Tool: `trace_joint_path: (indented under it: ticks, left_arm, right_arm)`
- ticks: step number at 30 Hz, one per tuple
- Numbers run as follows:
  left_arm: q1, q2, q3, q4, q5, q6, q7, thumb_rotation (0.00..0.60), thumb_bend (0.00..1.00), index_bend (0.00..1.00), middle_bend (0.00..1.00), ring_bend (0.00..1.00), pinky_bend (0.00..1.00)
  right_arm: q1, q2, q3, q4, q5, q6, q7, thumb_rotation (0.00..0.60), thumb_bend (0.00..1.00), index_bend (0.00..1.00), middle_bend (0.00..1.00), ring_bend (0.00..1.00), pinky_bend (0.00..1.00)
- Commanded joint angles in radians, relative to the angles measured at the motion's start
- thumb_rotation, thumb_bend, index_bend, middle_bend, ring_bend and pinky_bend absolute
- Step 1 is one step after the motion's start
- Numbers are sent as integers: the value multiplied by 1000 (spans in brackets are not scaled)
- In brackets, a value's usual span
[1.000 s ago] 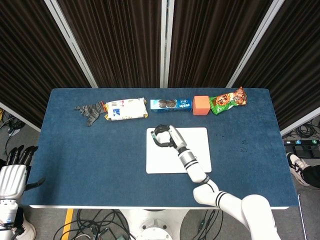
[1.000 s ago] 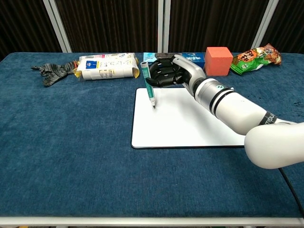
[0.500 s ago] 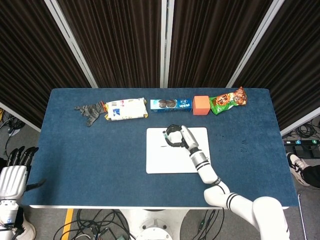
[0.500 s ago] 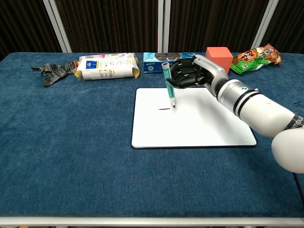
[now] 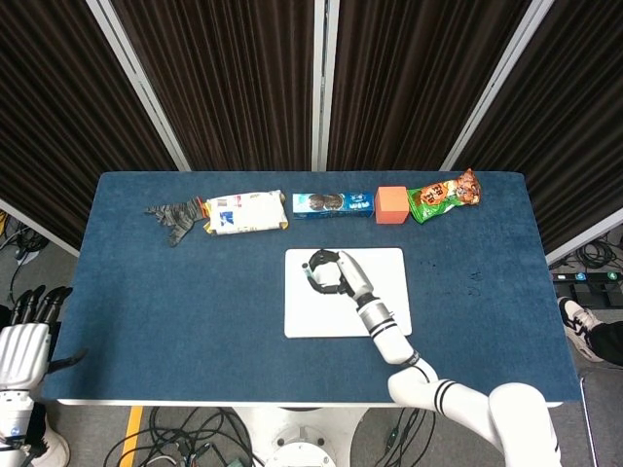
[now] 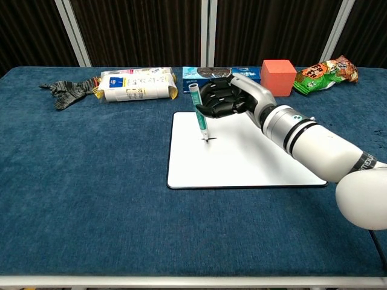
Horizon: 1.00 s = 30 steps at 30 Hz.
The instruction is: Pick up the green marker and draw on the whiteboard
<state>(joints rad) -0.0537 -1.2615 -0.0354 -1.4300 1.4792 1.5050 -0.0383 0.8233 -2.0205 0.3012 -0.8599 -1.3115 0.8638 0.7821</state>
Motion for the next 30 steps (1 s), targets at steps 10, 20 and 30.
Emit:
trace_joint_path:
  ticks: [10, 20, 30]
  left_arm:
    - [6, -8, 0, 20, 3, 7, -21, 600, 0, 125, 121, 0, 0]
    - [-3, -17, -2, 26, 21, 11, -25, 600, 0, 124, 121, 0, 0]
    - [-14, -2, -2, 5, 27, 0, -5, 600, 0, 124, 120, 0, 0]
  right_arm:
    - [-17, -3, -10, 48, 3, 1, -27, 600, 534, 724, 563, 359, 286]
    - [-113, 156, -38, -170, -53, 115, -6, 600, 532, 727, 562, 358, 242]
    - [-173, 472, -112, -340, -86, 168, -639, 600, 529, 728, 562, 355, 202]
